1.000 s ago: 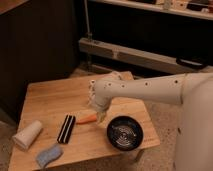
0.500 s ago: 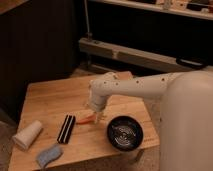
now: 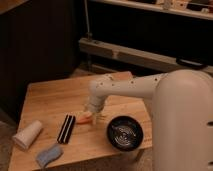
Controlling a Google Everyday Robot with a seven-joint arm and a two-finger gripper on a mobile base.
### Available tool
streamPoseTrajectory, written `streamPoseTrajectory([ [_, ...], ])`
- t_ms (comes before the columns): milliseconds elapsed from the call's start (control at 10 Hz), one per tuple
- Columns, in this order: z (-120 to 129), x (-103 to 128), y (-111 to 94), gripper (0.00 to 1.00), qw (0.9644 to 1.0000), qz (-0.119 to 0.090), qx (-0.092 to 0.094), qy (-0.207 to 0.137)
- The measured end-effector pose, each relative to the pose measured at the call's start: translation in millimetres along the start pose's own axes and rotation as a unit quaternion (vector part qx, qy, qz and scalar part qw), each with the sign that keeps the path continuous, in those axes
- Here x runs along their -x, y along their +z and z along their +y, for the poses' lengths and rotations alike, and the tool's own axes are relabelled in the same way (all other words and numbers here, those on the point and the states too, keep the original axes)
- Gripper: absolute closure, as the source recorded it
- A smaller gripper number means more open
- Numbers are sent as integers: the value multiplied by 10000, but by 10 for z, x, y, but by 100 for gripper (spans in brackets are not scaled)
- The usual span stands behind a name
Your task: Drag the pepper across the table
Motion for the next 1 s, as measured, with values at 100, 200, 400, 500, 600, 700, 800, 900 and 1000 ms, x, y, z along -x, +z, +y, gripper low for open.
streamPoseTrajectory([
  [100,7,1,42,35,10000,-1,50,-5],
  [200,2,7,74,35,10000,-9,78,-8],
  [400,51,-57,183,35,9998,-1,204,48],
  [500,52,-70,210,35,9997,6,223,66],
  [600,56,-99,219,35,9997,25,233,94],
  [700,66,-140,227,35,9996,50,250,136],
  [800,63,-159,231,35,9995,61,253,163],
  [900,68,-184,227,35,9995,71,250,197],
  [1000,76,-216,220,35,9994,86,245,236],
])
